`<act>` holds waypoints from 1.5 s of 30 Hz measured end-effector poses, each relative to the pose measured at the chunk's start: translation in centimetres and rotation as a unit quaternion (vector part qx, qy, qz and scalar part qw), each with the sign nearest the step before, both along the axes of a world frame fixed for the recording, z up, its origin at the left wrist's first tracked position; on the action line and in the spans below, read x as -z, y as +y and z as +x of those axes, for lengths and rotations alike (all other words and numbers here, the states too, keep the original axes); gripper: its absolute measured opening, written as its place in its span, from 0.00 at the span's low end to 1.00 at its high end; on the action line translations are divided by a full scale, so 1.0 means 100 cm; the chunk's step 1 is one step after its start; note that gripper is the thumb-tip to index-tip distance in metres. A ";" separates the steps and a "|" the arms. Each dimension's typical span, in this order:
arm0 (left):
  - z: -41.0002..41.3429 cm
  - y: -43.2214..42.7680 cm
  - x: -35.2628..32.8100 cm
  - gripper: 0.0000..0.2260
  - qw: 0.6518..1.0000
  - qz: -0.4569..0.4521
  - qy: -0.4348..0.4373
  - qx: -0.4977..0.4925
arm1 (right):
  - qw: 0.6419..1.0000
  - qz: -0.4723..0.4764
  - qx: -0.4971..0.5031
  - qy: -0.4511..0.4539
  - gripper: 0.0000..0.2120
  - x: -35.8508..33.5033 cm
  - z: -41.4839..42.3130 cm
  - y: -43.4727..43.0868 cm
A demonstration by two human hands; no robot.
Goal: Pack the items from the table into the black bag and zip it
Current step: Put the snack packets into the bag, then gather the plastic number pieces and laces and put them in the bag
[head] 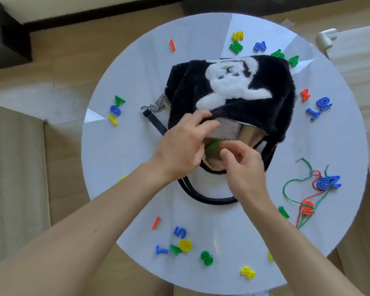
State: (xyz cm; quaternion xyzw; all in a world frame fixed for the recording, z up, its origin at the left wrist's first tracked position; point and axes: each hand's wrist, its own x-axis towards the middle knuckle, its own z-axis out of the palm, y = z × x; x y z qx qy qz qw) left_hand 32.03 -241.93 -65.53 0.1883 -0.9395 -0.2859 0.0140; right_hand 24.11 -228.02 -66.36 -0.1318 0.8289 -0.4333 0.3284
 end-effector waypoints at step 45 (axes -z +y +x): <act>0.211 0.038 0.092 0.07 0.979 -0.039 -0.135 -0.149 | 0.931 0.116 -0.329 0.108 0.03 0.061 0.133 0.040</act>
